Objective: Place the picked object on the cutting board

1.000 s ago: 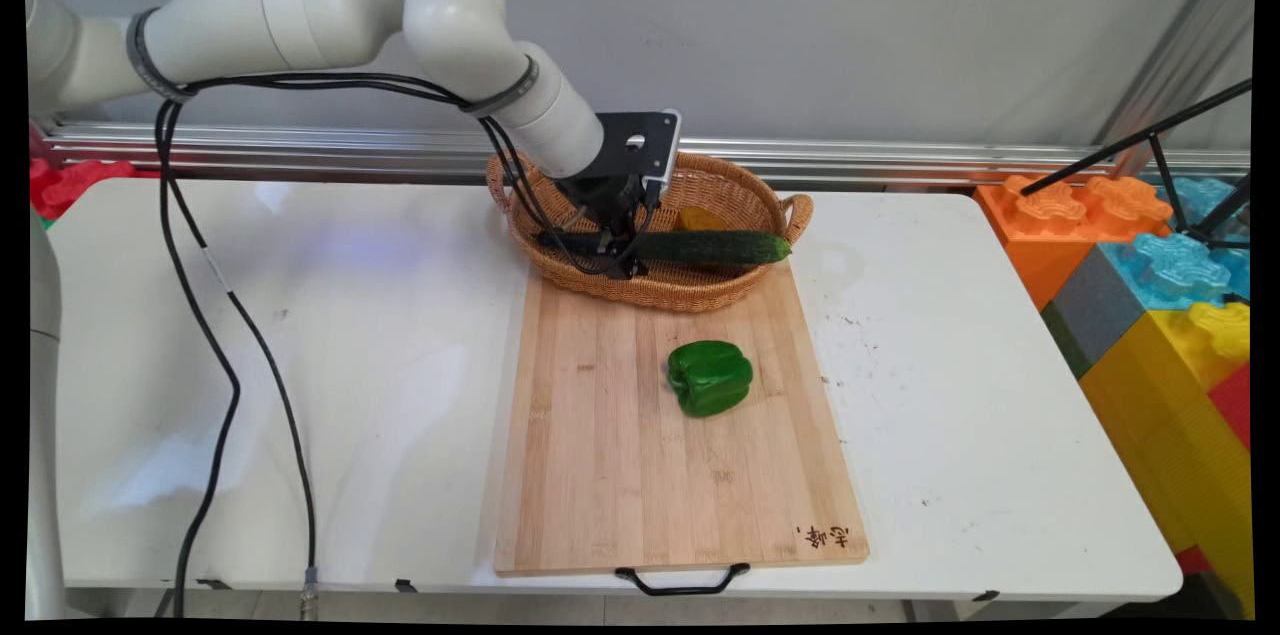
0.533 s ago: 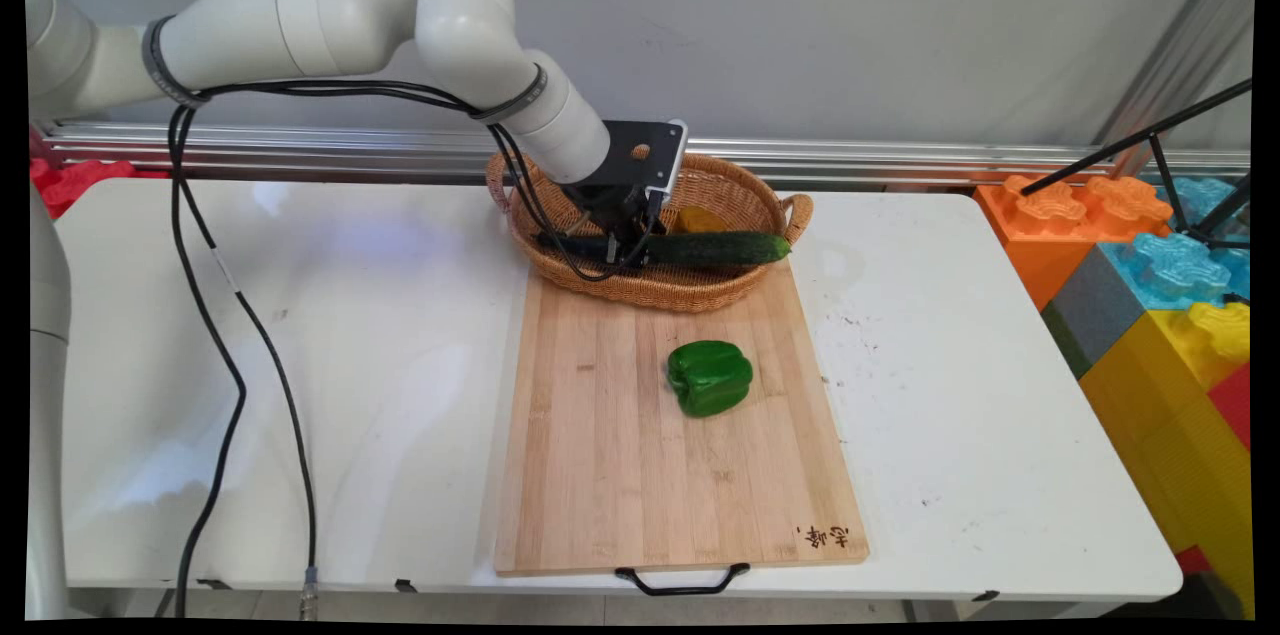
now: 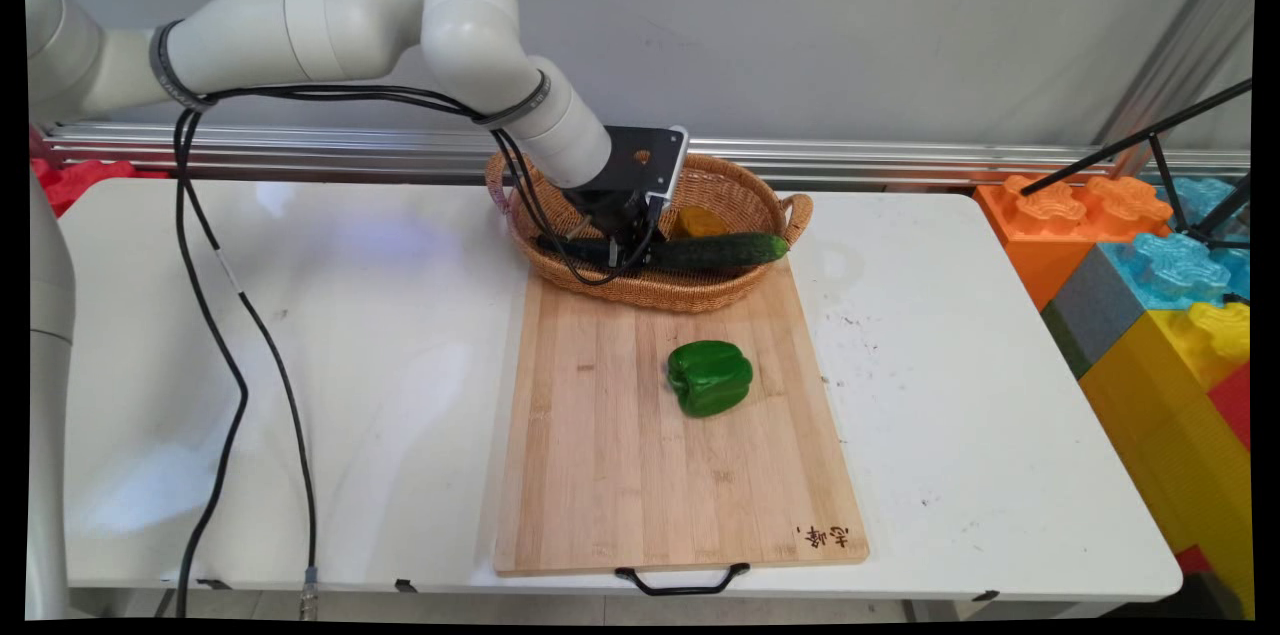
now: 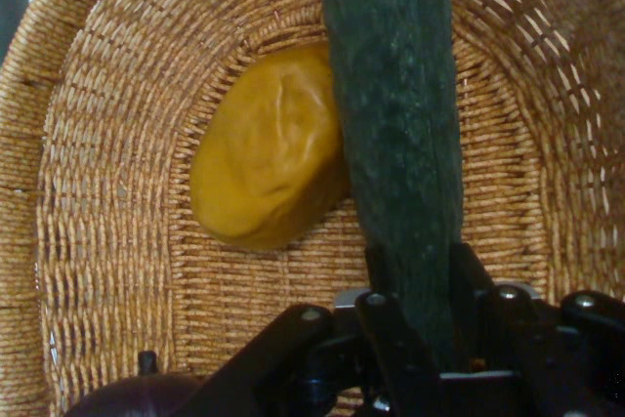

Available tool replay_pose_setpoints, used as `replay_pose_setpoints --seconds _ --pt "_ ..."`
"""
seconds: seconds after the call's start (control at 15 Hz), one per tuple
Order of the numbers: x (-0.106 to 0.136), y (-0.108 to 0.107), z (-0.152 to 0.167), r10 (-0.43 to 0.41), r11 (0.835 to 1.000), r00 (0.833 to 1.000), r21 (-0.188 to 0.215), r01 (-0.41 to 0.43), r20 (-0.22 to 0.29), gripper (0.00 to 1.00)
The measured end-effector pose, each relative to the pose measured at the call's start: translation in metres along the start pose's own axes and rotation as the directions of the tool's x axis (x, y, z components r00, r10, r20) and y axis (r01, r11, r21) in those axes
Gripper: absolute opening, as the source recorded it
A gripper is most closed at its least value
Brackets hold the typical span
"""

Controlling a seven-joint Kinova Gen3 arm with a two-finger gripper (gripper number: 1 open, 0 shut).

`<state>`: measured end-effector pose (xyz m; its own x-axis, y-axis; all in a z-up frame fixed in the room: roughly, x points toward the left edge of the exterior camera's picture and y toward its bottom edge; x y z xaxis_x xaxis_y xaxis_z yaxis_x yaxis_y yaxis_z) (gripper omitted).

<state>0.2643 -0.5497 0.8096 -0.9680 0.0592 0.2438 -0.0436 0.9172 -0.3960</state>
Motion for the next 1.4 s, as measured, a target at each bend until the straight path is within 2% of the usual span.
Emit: replay_pose_setpoints --seconds 0.47,0.87,1.0,1.2,1.4 --pt "0.015 0.000 -0.036 -0.012 0.998 1.000 0.055 0.011 0.011 0.00" --pt "0.037 -0.005 -0.092 -0.027 0.990 0.998 0.138 0.018 0.063 0.00" --pt "0.047 -0.003 -0.107 -0.030 0.989 0.997 0.149 0.019 0.070 0.00" --pt "0.065 0.008 -0.129 -0.043 0.989 0.997 0.142 0.033 0.069 0.00" --pt "0.086 0.031 -0.151 -0.082 0.991 0.994 0.112 0.074 0.068 0.00"
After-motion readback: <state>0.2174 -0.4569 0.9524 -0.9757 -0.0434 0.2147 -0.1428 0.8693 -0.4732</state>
